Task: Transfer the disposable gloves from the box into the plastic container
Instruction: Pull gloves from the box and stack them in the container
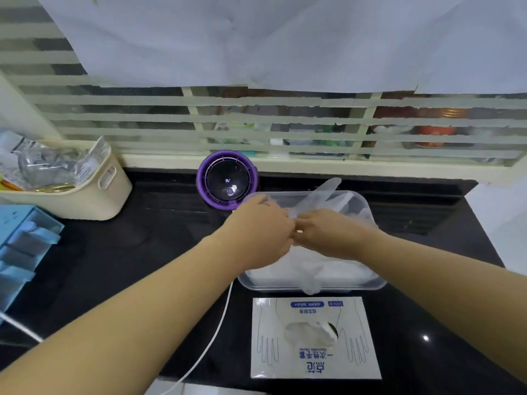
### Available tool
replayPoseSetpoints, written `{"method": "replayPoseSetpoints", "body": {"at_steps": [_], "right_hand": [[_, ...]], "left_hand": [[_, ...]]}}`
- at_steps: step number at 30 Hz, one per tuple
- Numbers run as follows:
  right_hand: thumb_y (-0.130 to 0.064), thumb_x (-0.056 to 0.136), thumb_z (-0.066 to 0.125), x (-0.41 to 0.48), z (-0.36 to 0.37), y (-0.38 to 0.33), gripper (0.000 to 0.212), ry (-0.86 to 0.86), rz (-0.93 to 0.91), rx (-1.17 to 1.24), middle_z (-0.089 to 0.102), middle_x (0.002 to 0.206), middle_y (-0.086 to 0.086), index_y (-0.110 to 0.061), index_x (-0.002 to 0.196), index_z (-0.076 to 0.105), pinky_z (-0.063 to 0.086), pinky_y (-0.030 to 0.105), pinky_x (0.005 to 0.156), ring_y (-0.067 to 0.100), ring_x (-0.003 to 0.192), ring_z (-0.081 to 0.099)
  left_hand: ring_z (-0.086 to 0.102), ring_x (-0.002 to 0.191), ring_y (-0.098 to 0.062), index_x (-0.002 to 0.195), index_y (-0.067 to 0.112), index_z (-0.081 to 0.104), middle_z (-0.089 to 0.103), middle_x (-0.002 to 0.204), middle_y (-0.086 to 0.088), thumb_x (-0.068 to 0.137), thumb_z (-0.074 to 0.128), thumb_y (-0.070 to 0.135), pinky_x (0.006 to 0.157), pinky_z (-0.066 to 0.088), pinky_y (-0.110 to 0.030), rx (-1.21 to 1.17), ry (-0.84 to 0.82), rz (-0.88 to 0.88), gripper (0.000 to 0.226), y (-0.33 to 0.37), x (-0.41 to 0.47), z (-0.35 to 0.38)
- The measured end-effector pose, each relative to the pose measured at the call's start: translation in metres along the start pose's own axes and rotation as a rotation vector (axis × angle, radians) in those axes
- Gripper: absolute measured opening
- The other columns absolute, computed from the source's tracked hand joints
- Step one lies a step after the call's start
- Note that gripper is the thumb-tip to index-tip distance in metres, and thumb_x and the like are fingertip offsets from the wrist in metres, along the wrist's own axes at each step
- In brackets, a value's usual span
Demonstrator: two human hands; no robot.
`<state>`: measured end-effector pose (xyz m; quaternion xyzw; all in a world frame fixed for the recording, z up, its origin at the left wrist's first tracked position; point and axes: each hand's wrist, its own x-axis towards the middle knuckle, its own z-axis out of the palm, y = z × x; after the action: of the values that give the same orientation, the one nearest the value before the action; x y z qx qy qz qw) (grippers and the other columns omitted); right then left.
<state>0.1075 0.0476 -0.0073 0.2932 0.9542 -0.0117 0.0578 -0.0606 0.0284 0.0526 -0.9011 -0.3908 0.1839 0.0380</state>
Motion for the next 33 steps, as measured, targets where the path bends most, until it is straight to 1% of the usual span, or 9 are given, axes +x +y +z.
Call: {"method": "replayPoseSetpoints", "body": {"at_steps": [3, 5, 6, 10, 14, 19, 24, 29, 33], "right_hand": [[-0.010, 0.089, 0.061, -0.001, 0.011, -0.001, 0.033, 0.005, -0.027, -0.036, 0.061, 0.114, 0.005, -0.015, 0.121, 0.060, 0.051, 0.033, 0.076, 0.025, 0.091, 0.061], [-0.016, 0.082, 0.073, -0.004, 0.021, 0.000, 0.029, 0.036, 0.000, 0.037, 0.064, 0.097, 0.006, -0.013, 0.109, 0.066, 0.052, 0.032, 0.058, 0.023, 0.070, 0.062], [-0.021, 0.082, 0.074, -0.005, 0.025, 0.000, 0.031, 0.034, 0.021, 0.077, 0.063, 0.096, 0.006, -0.013, 0.111, 0.066, 0.053, 0.032, 0.057, 0.023, 0.068, 0.062], [-0.040, 0.096, 0.049, -0.011, 0.035, -0.004, 0.051, -0.079, 0.313, 0.242, 0.041, 0.136, -0.002, -0.022, 0.142, 0.038, 0.046, 0.026, 0.083, 0.018, 0.098, 0.058], [-0.042, 0.094, 0.051, -0.016, 0.036, -0.001, 0.059, -0.054, 0.495, 0.309, 0.034, 0.140, 0.001, -0.020, 0.145, 0.031, 0.046, 0.024, 0.084, 0.018, 0.098, 0.058], [-0.048, 0.092, 0.052, -0.018, 0.024, 0.002, 0.051, -0.148, 0.432, 0.054, 0.049, 0.120, 0.004, -0.014, 0.130, 0.045, 0.042, 0.027, 0.069, 0.020, 0.086, 0.057], [-0.061, 0.088, 0.047, -0.021, 0.018, 0.004, 0.063, -0.235, 0.349, -0.068, 0.062, 0.098, 0.002, -0.014, 0.129, 0.042, 0.044, 0.031, 0.085, 0.021, 0.080, 0.058], [-0.048, 0.095, 0.047, -0.026, 0.013, 0.009, 0.064, -0.158, 0.259, 0.034, 0.061, 0.103, -0.002, -0.027, 0.148, 0.018, 0.048, 0.028, 0.074, 0.018, 0.083, 0.056], [-0.030, 0.098, 0.049, -0.028, 0.012, 0.010, 0.061, -0.272, 0.135, 0.036, 0.060, 0.114, 0.001, -0.025, 0.150, 0.016, 0.042, 0.027, 0.072, 0.020, 0.089, 0.055]], "left_hand": [[0.045, 0.129, -0.026, 0.128, 0.018, 0.052, 0.060, 0.128, -0.007, 0.102, 0.033, 0.044, 0.119, 0.008, -0.047, -0.024, -0.215, -0.044, 0.042, 0.005, 0.011, 0.020], [0.039, 0.134, -0.030, 0.134, 0.018, 0.047, 0.059, 0.129, -0.009, 0.101, 0.034, 0.049, 0.118, 0.001, -0.051, 0.011, -0.311, -0.051, 0.047, 0.008, 0.019, 0.029], [0.036, 0.136, -0.031, 0.137, 0.020, 0.045, 0.058, 0.130, -0.009, 0.100, 0.034, 0.051, 0.117, -0.001, -0.053, 0.035, -0.347, -0.053, 0.050, 0.008, 0.022, 0.034], [0.027, 0.141, -0.035, 0.138, 0.023, 0.050, 0.053, 0.137, -0.010, 0.099, 0.029, 0.057, 0.115, -0.006, -0.057, 0.131, -0.431, -0.055, 0.056, 0.010, 0.035, 0.052], [0.014, 0.146, -0.037, 0.138, 0.023, 0.050, 0.035, 0.152, -0.014, 0.099, 0.026, 0.058, 0.116, -0.007, -0.058, 0.231, -0.465, -0.048, 0.057, 0.013, 0.044, 0.060], [0.010, 0.147, -0.036, 0.143, 0.020, 0.044, 0.025, 0.156, -0.015, 0.102, 0.024, 0.053, 0.115, -0.008, -0.059, 0.307, -0.521, -0.052, 0.057, 0.011, 0.050, 0.061], [0.009, 0.146, -0.036, 0.145, 0.017, 0.041, 0.022, 0.157, -0.017, 0.104, 0.020, 0.048, 0.114, -0.007, -0.057, 0.371, -0.549, -0.060, 0.056, 0.010, 0.048, 0.064], [0.007, 0.147, -0.035, 0.148, 0.014, 0.036, 0.018, 0.158, -0.017, 0.104, 0.014, 0.046, 0.116, -0.004, -0.053, 0.337, -0.531, -0.102, 0.058, 0.013, 0.046, 0.061], [0.005, 0.147, -0.036, 0.148, 0.011, 0.036, 0.017, 0.158, -0.019, 0.099, 0.007, 0.059, 0.115, -0.007, -0.054, 0.298, -0.551, -0.122, 0.074, 0.016, 0.047, 0.059]]}}
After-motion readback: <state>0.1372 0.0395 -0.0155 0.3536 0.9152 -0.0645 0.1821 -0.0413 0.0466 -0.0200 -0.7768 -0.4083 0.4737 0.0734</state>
